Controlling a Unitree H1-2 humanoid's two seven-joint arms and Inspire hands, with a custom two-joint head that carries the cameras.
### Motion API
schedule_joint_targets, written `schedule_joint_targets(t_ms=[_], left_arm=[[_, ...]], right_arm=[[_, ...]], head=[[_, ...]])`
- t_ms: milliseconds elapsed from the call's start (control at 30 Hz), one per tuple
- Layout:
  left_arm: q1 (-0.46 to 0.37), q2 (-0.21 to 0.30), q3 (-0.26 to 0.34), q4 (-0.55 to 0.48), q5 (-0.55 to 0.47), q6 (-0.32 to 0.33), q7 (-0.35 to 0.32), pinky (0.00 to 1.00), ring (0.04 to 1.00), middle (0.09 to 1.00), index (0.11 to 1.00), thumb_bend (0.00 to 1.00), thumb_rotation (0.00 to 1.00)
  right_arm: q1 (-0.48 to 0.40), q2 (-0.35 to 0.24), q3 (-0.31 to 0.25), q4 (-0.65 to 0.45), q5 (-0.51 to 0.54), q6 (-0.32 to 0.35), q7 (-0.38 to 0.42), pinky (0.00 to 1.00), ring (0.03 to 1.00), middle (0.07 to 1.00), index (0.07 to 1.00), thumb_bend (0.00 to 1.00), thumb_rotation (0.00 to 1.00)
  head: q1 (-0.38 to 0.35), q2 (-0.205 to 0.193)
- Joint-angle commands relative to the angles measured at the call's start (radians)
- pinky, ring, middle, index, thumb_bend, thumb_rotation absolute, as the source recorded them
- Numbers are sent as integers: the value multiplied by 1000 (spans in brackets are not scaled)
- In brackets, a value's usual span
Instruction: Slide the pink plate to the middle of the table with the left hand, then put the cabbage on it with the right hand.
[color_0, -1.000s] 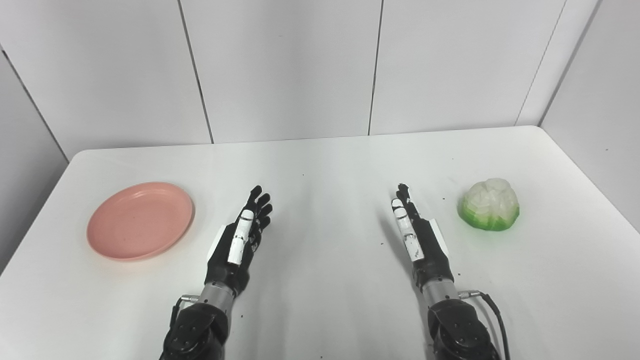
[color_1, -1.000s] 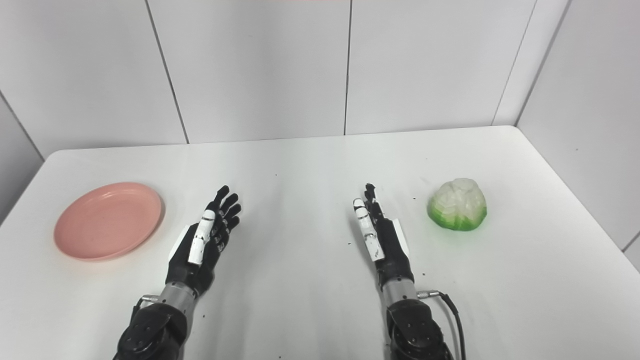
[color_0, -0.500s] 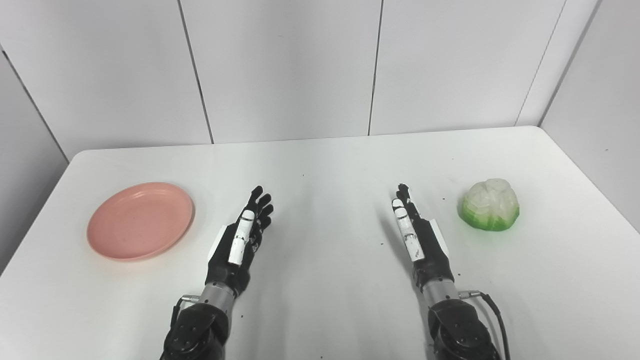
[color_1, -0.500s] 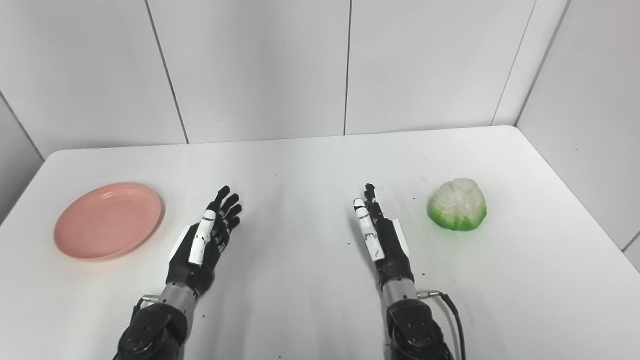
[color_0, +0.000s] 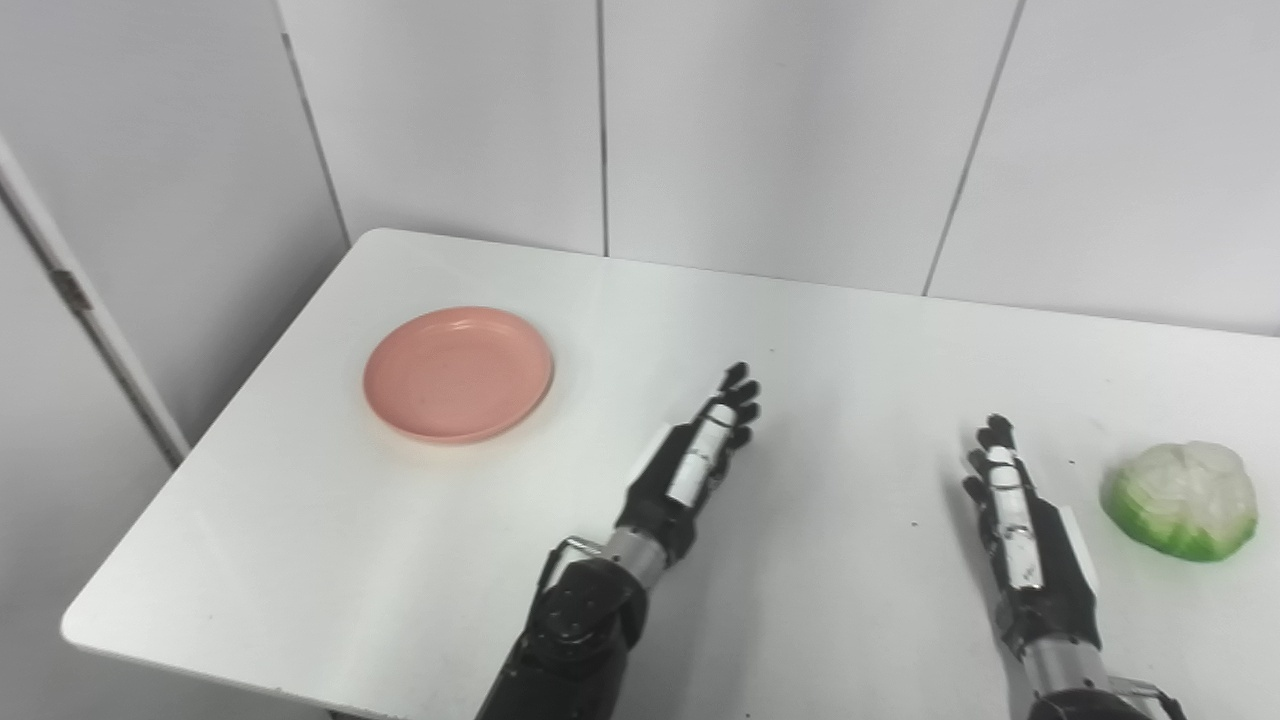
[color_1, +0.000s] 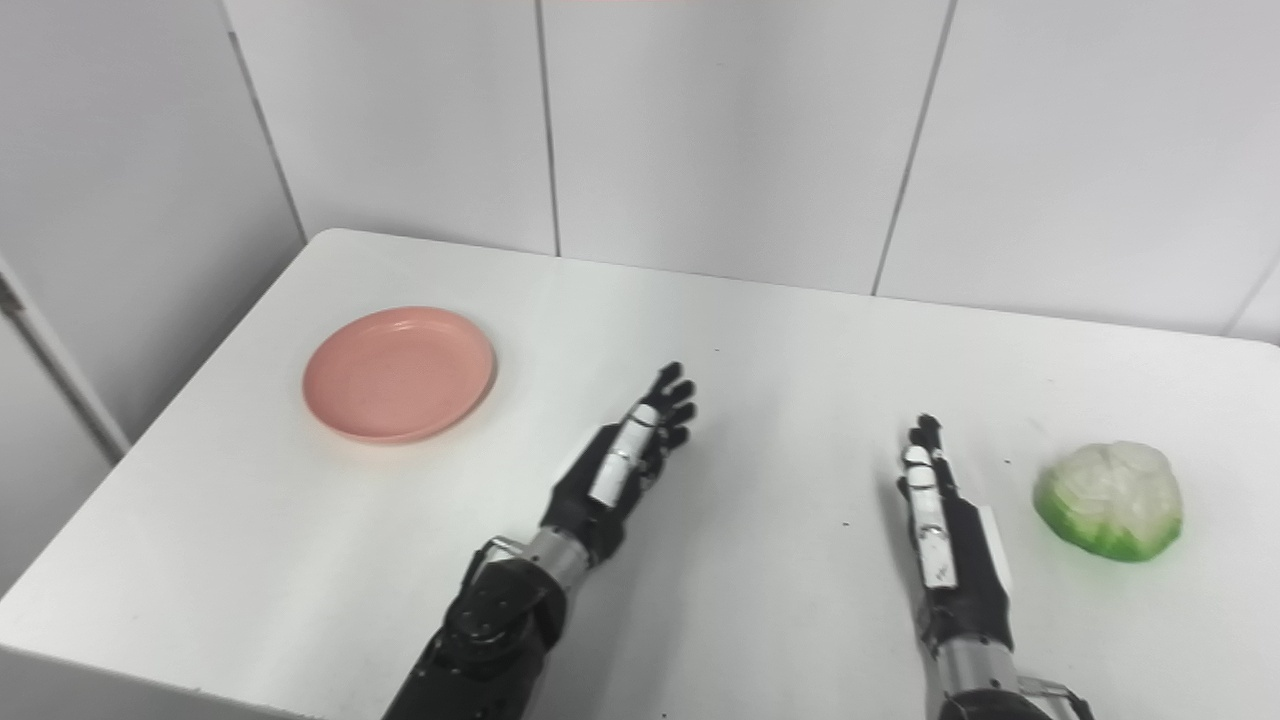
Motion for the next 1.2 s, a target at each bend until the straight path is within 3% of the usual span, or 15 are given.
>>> schedule_joint_targets(t_ms=[0, 633, 833, 1167], left_arm=[[-18, -3, -5, 8, 18, -16, 13, 1000, 982, 984, 984, 440, 1000], [-26, 4, 14, -11, 10, -12, 0, 1000, 979, 986, 983, 466, 1000], [-23, 5, 32, -83, -17, 23, -2, 1000, 974, 978, 971, 464, 1000], [-12, 19, 55, -319, -23, 71, 32, 973, 939, 944, 935, 473, 1000]], right_arm=[[-23, -1, -8, -34, 11, -4, 6, 1000, 1000, 1000, 1000, 116, 1000], [-22, -1, -8, -40, 9, 7, 1, 1000, 1000, 1000, 1000, 112, 1000], [-22, -6, -7, -51, 10, 24, 5, 1000, 1000, 1000, 1000, 126, 1000], [-23, -10, -13, -49, 12, 21, 3, 1000, 1000, 1000, 1000, 131, 1000]], head=[[1, -2], [-4, 9], [2, 16], [21, 23]])
